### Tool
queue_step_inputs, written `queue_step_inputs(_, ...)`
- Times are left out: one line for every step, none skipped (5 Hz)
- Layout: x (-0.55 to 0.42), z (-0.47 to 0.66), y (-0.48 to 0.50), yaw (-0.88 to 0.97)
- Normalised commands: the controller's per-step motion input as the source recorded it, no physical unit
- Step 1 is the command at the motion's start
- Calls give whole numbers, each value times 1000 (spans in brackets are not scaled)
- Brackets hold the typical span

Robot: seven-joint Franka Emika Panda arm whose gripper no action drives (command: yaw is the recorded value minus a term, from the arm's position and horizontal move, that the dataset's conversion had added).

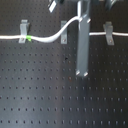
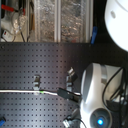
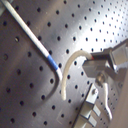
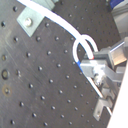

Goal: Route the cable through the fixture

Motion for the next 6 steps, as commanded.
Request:
queue_step_inputs(-595, 118, 68, 228)
queue_step_inputs(0, -24, -1, 0)
queue_step_inputs(-493, -77, -190, 6)
queue_step_inputs(-517, -102, 18, 243)
queue_step_inputs(-10, 1, -39, 0)
queue_step_inputs(-213, 60, -317, -357)
